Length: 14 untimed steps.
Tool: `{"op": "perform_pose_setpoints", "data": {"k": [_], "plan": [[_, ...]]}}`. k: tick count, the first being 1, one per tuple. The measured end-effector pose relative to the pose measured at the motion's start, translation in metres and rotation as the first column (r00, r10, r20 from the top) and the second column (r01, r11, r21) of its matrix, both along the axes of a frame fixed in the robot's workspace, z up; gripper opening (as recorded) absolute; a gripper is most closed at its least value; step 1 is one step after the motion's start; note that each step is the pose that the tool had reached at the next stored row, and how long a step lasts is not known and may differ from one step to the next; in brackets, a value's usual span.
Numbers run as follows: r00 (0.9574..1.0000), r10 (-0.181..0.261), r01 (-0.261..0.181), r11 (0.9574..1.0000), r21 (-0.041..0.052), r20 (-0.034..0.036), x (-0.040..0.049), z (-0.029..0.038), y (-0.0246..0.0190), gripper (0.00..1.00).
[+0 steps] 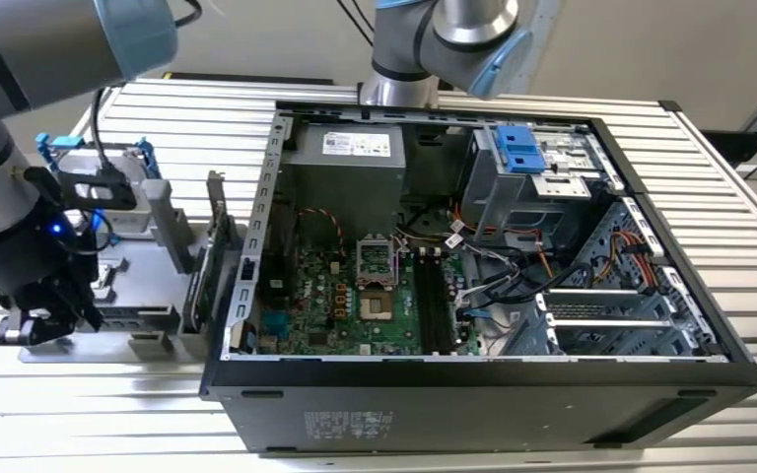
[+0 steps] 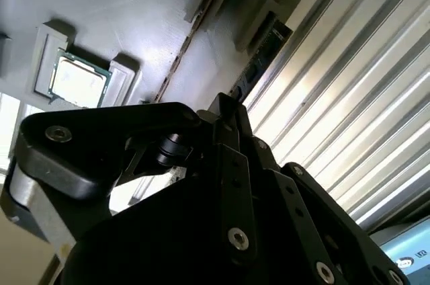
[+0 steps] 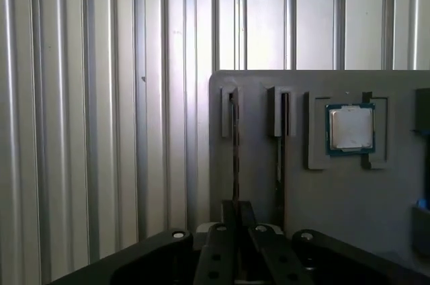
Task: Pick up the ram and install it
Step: 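Pick up the ram and move it above insertion slot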
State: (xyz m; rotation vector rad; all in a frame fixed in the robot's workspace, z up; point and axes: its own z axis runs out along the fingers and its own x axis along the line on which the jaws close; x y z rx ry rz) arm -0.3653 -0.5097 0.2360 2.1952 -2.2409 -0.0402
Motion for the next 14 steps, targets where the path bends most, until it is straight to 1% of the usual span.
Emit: {"op": "perform_pose_setpoints", "data": {"k": [14], "plan": [[1.0,0.0,0.0,1.0,-0.0001,0.0,-0.0002,0.0638,0.0,0.0]]}}
